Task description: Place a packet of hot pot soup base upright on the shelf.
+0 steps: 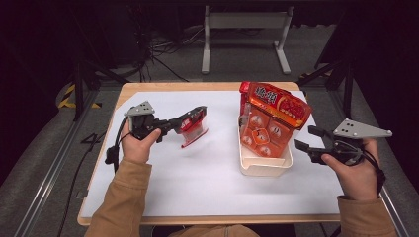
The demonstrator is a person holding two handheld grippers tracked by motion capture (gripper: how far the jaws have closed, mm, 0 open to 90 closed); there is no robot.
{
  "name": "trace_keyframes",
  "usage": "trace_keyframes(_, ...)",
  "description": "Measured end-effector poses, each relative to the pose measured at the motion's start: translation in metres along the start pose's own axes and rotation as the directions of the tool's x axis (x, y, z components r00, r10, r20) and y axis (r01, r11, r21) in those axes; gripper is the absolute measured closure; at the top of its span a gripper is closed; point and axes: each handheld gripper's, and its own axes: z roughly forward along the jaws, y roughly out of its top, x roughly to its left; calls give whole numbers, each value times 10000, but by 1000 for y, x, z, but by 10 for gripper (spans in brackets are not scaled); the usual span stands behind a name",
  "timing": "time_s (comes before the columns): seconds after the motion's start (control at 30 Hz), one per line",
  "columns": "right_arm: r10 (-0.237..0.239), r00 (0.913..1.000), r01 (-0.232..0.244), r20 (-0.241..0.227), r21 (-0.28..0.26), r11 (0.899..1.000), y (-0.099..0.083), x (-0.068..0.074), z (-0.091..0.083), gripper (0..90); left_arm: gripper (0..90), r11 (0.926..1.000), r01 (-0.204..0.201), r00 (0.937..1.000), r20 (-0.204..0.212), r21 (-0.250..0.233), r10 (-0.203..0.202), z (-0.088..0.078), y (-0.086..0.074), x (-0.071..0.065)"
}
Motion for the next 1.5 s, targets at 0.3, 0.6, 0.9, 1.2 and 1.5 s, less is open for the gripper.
trace_keyframes(0.3, 100, 9999, -100, 118, 9, 9999, -2, -4, -3, 334, 897, 9968, -764, 9952, 639, 251, 747, -5, 17, -22)
trace_keyframes(0.6, 232, 9995, -233, 203, 27, 9997, -4, -7, -5, 334, 897, 9916, -1286, 9865, 1036, 116, 1268, -4, 28, -38)
trace_keyframes(0.9, 436, 9985, -439, 337, 76, 9990, -8, -13, -7, 333, 897, 9879, -1551, 9768, 1484, -88, 1547, -2, 40, -51)
trace_keyframes(1.2, 574, 9975, -574, 410, -16, 9984, -10, -19, -8, 335, 897, 9834, -1802, 9617, 2058, -231, 1811, 8, 51, -70)
trace_keyframes(1.5, 637, 9970, -635, 432, -67, 9980, -10, -21, -10, 336, 896, 9771, -2086, 9447, 2495, -427, 2126, 23, 60, -85)
